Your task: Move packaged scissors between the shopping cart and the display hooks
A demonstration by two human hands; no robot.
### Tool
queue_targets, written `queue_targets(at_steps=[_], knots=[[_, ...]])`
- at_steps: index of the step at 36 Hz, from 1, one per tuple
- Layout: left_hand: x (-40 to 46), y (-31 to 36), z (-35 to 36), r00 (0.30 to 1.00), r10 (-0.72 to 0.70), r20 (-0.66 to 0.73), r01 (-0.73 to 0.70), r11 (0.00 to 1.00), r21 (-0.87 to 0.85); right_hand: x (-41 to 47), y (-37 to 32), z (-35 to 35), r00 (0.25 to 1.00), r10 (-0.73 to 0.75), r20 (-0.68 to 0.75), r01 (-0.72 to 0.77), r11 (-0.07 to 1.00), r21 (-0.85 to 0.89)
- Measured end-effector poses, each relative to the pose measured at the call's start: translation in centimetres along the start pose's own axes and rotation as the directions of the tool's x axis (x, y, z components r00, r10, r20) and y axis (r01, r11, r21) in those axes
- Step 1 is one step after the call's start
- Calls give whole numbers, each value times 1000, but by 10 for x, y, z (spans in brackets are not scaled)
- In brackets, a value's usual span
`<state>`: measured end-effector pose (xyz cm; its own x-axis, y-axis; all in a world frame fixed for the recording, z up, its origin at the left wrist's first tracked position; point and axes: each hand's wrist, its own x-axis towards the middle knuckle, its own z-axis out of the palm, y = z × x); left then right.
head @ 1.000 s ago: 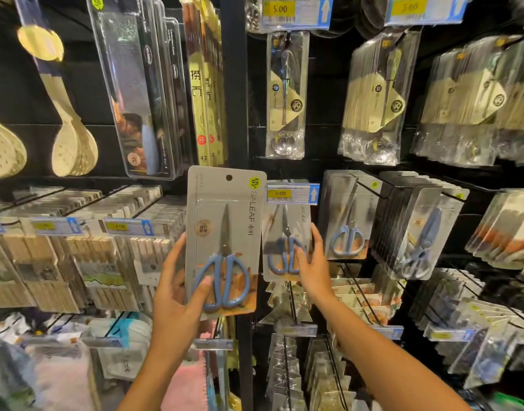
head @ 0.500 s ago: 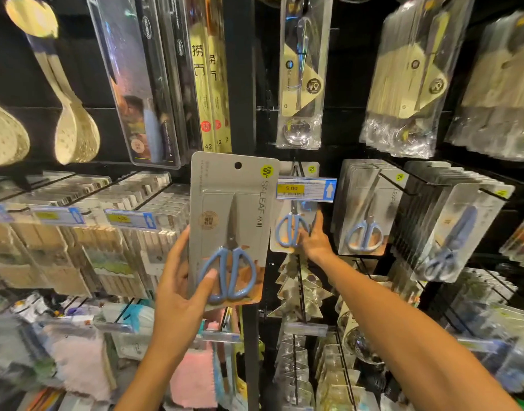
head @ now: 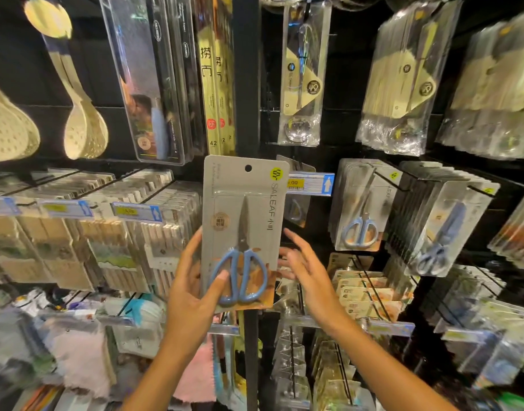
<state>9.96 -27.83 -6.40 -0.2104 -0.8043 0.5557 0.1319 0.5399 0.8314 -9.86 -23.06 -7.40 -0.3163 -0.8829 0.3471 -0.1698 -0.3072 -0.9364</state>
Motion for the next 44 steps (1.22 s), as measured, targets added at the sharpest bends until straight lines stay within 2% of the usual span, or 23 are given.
queue_targets(at_steps=[5,11,14,20,24,27,32,44], knots=[[-8,-6,3,999,-25,38,27,998,-54,-24,-24,4,995,-101,10,101,994,-51],[-15,-5,14,992,-8,127,12,999,-32,-36,-18,-8,991,-80,-110,65,989,-132],[-12,-8,19,979,60,194,-64,998,17,-45,-13,-18,984,-69,-166,49,991,-123],[28,-6,29,956,282,82,-294,930,221,-59,6,-45,974,-35,-223,-17,973,-228],[67,1,42,903,427,56,-419,840,344,-63,18,-55,973,11,-231,-73,963,-260],[92,-2,55,841,535,83,-511,733,448,-59,28,-58,972,58,-229,-117,961,-252],[112,-22,70,808,574,129,-553,666,500,-43,35,-53,971,77,-227,-126,971,-206],[117,-31,76,783,614,104,-584,667,462,-4,23,-53,969,9,-245,-50,986,-162]])
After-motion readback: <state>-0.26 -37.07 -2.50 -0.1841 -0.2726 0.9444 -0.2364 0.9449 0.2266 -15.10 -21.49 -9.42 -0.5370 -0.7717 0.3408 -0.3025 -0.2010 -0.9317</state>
